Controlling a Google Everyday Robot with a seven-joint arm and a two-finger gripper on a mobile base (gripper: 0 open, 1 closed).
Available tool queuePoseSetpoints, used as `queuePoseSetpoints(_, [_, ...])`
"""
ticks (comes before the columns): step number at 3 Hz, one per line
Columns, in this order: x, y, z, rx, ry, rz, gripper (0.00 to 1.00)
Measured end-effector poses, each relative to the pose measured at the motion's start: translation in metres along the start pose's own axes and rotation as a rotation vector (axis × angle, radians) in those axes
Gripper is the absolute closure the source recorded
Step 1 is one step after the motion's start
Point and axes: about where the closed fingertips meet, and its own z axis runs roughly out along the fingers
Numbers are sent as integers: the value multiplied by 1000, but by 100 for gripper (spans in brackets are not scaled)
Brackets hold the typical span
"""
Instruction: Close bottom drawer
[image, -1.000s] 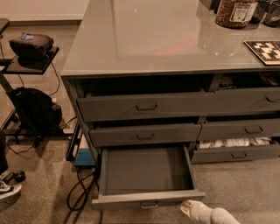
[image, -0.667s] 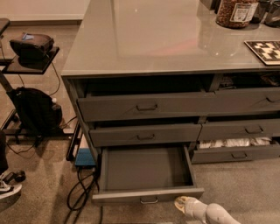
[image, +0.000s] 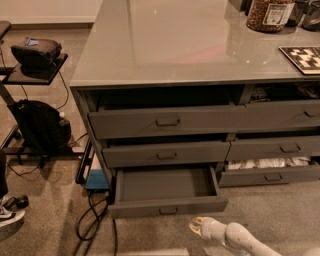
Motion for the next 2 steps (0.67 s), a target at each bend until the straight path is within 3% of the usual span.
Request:
queuePoseSetpoints(1, [0, 0, 0, 0, 0, 0, 100])
queuePoseSetpoints(2, [4, -22, 9, 21, -11, -31, 100])
